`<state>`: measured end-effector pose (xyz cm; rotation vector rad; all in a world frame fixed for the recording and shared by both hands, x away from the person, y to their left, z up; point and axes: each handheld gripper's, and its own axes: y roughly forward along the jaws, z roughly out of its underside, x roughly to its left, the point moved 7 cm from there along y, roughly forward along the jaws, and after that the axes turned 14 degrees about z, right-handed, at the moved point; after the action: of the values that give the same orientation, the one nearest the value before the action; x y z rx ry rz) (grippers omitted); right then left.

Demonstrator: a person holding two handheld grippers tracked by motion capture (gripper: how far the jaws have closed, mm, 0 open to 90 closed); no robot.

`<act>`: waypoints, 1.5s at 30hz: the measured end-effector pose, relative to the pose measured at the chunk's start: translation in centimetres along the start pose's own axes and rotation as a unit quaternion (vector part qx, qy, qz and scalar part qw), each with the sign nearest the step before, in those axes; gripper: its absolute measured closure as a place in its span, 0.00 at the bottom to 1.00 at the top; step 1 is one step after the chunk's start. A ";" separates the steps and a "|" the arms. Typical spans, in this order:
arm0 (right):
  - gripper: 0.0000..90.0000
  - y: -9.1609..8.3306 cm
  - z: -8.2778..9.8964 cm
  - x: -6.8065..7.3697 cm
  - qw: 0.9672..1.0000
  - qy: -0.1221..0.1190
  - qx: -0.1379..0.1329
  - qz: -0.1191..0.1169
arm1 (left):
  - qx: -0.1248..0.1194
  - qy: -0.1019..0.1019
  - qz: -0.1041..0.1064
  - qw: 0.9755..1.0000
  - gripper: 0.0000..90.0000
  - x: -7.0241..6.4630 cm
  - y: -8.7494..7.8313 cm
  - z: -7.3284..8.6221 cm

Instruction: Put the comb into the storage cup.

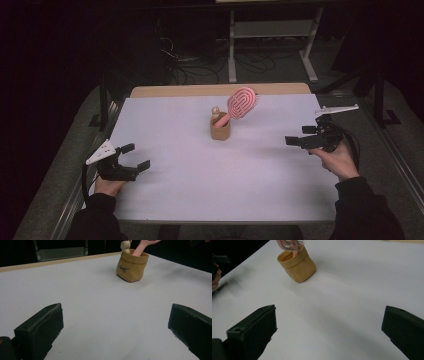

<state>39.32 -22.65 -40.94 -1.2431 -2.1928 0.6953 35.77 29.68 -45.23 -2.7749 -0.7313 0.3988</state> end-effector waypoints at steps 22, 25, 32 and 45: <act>0.00 0.0 4.8 0.6 1.000 -0.017 -0.012 0.006 | -0.012 -0.014 0.010 1.000 0.00 -0.1 0.0 -0.1; 0.00 -0.3 5.3 0.6 1.000 -0.018 -0.016 0.010 | -0.018 -0.017 0.015 1.000 0.00 -0.3 0.0 -0.3; 0.00 -0.8 6.9 0.1 1.000 -0.011 -0.022 0.013 | -0.015 -0.024 0.021 0.999 0.00 -0.2 0.1 -0.1; 0.00 -1.9 9.2 0.1 0.998 -0.019 -0.048 0.031 | -0.014 -0.027 0.028 0.999 0.00 -0.3 0.2 -0.1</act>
<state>32.08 -25.07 -46.45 -1.3617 -2.2509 0.6504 35.62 29.37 -45.13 -2.8259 -0.6762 0.4791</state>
